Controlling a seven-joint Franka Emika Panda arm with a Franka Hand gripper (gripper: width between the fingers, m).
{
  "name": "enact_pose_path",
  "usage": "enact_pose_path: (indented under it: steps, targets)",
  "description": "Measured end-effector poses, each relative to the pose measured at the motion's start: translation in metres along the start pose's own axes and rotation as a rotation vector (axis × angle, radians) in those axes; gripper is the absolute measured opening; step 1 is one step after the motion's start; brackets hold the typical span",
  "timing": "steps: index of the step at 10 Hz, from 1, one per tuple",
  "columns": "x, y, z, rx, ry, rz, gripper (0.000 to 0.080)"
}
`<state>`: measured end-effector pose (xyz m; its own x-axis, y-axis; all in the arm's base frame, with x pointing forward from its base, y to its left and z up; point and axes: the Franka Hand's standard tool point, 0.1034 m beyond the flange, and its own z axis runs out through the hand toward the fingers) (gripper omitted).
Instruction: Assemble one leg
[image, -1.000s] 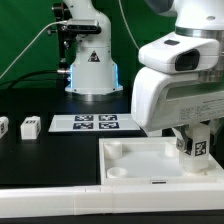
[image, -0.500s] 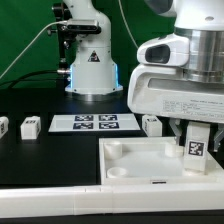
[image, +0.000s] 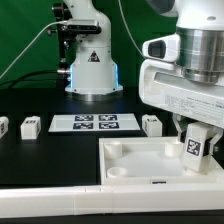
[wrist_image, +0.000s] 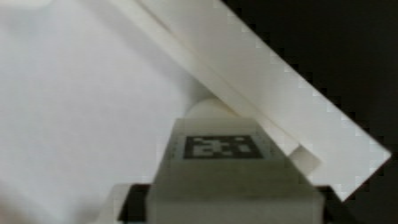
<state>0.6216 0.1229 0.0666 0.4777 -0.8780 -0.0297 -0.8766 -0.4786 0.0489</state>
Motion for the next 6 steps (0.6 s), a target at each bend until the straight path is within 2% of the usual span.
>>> enact_pose_path:
  steps: [3,4,5,6]
  targets:
    - [-0.0001,0.0002,0.0002,-0.001,-0.002,0.100,0.0291]
    - [-0.0005,0.0001,0.0002,-0.001,-0.002,0.085,0.0361]
    - [-0.0013,-0.0001,0.0003,-0.001,-0.002,0.051,0.0361]
    - [-0.0024,-0.0004,0.0004,-0.001,-0.002,0.035,0.0538]
